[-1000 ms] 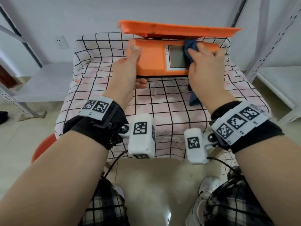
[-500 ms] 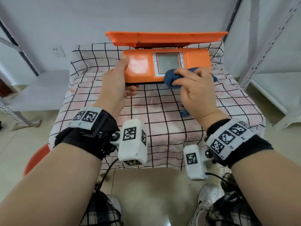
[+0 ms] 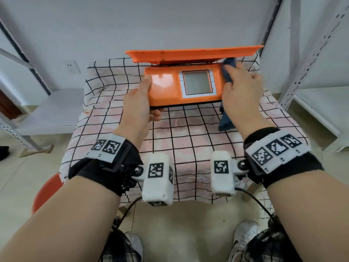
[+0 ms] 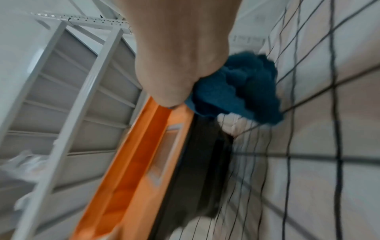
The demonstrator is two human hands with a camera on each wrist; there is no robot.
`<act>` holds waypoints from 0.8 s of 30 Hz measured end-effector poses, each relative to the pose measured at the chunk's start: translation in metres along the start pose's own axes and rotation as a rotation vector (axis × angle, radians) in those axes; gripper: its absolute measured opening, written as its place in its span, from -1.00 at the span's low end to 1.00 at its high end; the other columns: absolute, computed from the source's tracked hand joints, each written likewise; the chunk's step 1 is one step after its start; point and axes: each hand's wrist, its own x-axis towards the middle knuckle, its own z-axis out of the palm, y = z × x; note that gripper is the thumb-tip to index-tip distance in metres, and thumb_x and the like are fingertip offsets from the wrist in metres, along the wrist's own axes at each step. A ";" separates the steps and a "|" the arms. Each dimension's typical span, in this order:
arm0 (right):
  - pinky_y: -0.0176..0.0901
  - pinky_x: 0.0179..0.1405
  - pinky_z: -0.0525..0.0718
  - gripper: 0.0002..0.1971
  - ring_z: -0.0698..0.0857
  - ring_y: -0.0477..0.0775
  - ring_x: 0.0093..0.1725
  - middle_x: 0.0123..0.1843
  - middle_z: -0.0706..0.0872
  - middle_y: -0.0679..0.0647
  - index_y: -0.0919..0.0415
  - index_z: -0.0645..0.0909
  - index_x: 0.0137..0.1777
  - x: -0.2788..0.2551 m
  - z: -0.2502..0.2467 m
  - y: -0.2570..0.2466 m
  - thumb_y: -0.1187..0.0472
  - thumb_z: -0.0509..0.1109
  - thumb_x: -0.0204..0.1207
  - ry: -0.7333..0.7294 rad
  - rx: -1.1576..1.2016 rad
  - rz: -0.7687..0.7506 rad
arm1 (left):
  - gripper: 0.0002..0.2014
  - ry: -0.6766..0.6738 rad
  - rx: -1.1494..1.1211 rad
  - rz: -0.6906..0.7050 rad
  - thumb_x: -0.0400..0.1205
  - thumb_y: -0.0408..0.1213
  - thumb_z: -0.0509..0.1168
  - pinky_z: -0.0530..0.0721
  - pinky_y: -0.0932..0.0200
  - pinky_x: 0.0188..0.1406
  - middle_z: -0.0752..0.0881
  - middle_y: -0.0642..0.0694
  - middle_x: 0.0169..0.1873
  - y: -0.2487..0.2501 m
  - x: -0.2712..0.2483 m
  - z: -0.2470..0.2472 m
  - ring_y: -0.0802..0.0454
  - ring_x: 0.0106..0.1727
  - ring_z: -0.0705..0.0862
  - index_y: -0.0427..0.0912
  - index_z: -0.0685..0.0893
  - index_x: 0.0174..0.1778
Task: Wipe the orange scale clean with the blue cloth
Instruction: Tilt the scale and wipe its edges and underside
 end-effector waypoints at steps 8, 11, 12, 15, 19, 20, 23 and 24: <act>0.06 0.10 0.35 -0.47 0.40 0.24 0.19 0.61 0.32 -0.12 -0.10 0.39 0.50 -0.025 0.014 -0.013 0.25 0.14 0.53 -0.053 -0.058 -0.137 | -0.68 -0.020 0.011 -0.001 0.65 0.07 0.21 0.50 0.29 -0.72 0.65 -0.22 -0.31 0.000 0.004 0.000 0.09 -0.69 0.53 -0.15 0.55 -0.03; 0.04 0.12 0.40 -0.47 0.40 0.26 0.12 0.60 0.36 -0.02 0.01 0.44 0.49 -0.029 0.014 0.001 0.23 0.05 0.50 0.015 -0.001 -0.050 | -0.64 -0.105 0.051 -0.012 0.66 0.07 0.21 0.56 0.28 -0.70 0.71 -0.34 -0.19 0.002 0.000 0.000 0.04 -0.64 0.61 -0.19 0.52 0.11; 0.04 0.15 0.40 -0.46 0.41 0.26 0.12 0.59 0.37 0.01 0.04 0.45 0.49 -0.034 0.017 -0.004 0.22 0.03 0.50 -0.007 0.025 -0.092 | -0.65 -0.128 0.053 -0.024 0.66 0.06 0.21 0.59 0.27 -0.69 0.72 -0.34 -0.15 0.003 -0.003 0.001 0.02 -0.62 0.64 -0.17 0.51 0.13; 0.05 0.12 0.40 -0.44 0.40 0.20 0.08 0.59 0.38 0.03 0.06 0.45 0.50 -0.046 0.024 -0.028 0.17 -0.06 0.50 -0.066 0.101 -0.268 | -0.62 -0.168 0.021 -0.060 0.65 0.04 0.25 0.67 0.23 -0.62 0.71 -0.25 -0.05 0.004 -0.008 0.001 -0.06 -0.55 0.72 -0.15 0.49 0.25; 0.18 0.00 0.52 -0.47 0.34 0.10 -0.01 0.51 0.50 0.04 0.07 0.57 0.40 -0.049 0.025 -0.037 0.23 -0.01 0.48 -0.085 0.184 -0.510 | -0.63 -0.166 -0.013 -0.102 0.64 0.03 0.26 0.68 0.22 -0.62 0.74 -0.25 -0.15 0.005 -0.006 -0.003 -0.04 -0.56 0.73 -0.17 0.57 0.21; 0.21 -0.04 0.54 -0.50 0.33 0.07 -0.03 0.47 0.55 0.03 0.08 0.61 0.36 -0.048 0.025 -0.034 0.25 0.03 0.49 -0.073 0.177 -0.582 | -0.64 -0.167 -0.022 -0.105 0.65 0.03 0.26 0.68 0.23 -0.62 0.74 -0.25 -0.20 0.006 -0.005 -0.004 -0.03 -0.57 0.72 -0.17 0.59 0.18; 0.09 -0.03 0.51 -0.57 0.35 0.08 -0.07 0.30 0.70 0.04 0.17 0.75 0.11 -0.041 0.017 -0.027 0.28 0.06 0.48 -0.040 0.244 -0.599 | -0.63 -0.141 -0.039 -0.093 0.65 0.03 0.26 0.66 0.25 -0.66 0.72 -0.26 -0.23 0.008 0.000 -0.002 -0.01 -0.62 0.69 -0.20 0.58 0.16; -0.02 0.03 0.46 -0.57 0.39 0.10 -0.05 0.23 0.73 0.06 0.21 0.76 0.04 -0.039 0.012 -0.027 0.28 0.05 0.45 -0.021 0.299 -0.523 | -0.61 -0.122 -0.036 -0.086 0.64 0.04 0.25 0.64 0.26 -0.68 0.71 -0.28 -0.23 0.008 0.002 -0.001 0.01 -0.64 0.67 -0.22 0.57 0.18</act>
